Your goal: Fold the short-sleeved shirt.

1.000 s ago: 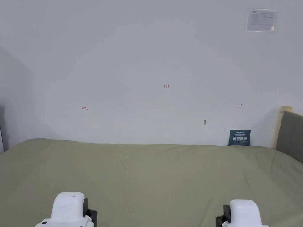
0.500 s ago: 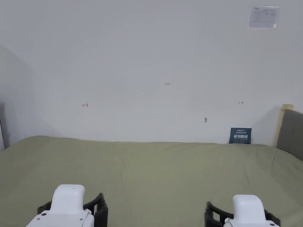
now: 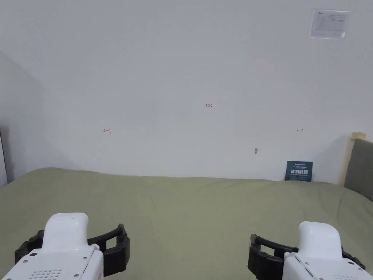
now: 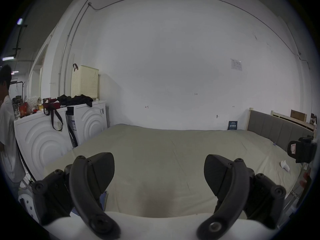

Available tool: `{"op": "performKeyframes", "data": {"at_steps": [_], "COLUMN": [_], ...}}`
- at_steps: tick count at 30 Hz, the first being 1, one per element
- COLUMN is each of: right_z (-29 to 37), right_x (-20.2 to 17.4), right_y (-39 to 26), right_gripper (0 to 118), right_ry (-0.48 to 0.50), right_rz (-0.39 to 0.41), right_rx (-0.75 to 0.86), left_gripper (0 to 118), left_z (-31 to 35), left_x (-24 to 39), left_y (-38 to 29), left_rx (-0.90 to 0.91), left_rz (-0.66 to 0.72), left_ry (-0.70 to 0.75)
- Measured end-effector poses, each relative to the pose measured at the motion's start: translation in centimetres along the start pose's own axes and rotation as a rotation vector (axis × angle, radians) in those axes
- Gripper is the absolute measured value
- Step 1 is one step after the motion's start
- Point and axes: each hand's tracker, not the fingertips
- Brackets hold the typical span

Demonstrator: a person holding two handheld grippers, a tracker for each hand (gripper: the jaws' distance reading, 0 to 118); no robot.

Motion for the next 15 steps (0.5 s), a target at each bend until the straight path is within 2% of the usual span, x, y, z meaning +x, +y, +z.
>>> {"op": "performKeyframes", "data": {"at_steps": [5,10,12,15], "right_z": [-0.08,-0.59,-0.59,-0.25], "right_x": [0.23,0.17,0.29,0.34], "right_y": [1.26,0.74,0.59,0.56], "right_gripper": [118,118,118,118], "right_ry": [-0.001,-0.005,-0.004,0.048], "right_rz": [-0.073,-0.030,-0.046,-0.083], "right_rx": [-0.053,-0.065,-0.059,-0.057], "left_gripper": [108,108,108,108], "left_z": [-0.30,-0.22,-0.17,-0.37], "left_x": [-0.05,0.16,0.19,0.19], "left_y": [0.21,0.15,0.10,0.18], "left_rx": [-0.007,-0.009,-0.009,-0.015], "left_rz": [0.019,0.011,0.008,0.022], "left_ry": [-0.005,-0.027,-0.024,-0.026]}}
